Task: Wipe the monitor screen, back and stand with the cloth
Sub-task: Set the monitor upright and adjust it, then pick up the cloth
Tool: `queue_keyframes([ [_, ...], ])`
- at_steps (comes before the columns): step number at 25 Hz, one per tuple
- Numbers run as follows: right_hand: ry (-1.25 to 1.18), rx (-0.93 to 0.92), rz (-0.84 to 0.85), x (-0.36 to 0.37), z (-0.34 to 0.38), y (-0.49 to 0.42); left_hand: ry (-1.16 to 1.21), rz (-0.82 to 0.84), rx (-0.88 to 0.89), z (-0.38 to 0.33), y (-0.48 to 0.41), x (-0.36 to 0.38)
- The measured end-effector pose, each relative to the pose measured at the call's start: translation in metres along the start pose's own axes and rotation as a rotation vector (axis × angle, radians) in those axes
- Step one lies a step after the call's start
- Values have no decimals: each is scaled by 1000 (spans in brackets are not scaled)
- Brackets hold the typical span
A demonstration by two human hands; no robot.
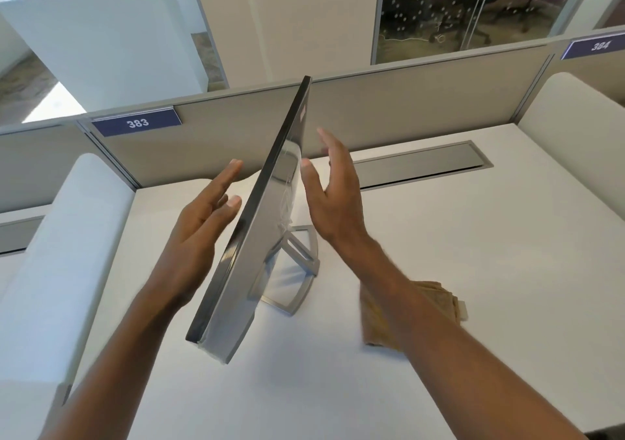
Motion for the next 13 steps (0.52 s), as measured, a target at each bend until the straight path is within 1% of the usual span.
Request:
queue_keyframes([
  [2, 110, -43, 110, 8, 25, -35, -80, 100, 180, -20, 8, 6],
  [4, 260, -73, 263, 19, 34, -55, -135, 229, 299, -30, 13, 9],
  [6, 367, -50, 393, 31, 33, -61, -164, 329, 333, -28, 13, 11],
  [8, 478, -7, 479, 44, 26, -57, -172, 383, 342, -22, 12, 12],
  [10, 521, 41, 509, 52, 21, -52, -160, 397, 347, -17, 11, 13],
  [13, 484, 84, 532, 54, 21, -56, -148, 389, 341, -16, 8, 14],
])
Point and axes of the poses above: each hand's wrist, its own y-axis away from the middle knuckle, its own x-axis out of the palm, z = x × y, the point moved 5 cm from there along -y, towards the middle knuckle, and after that the axes turned 4 degrees about -y, right-handed, at the moved point
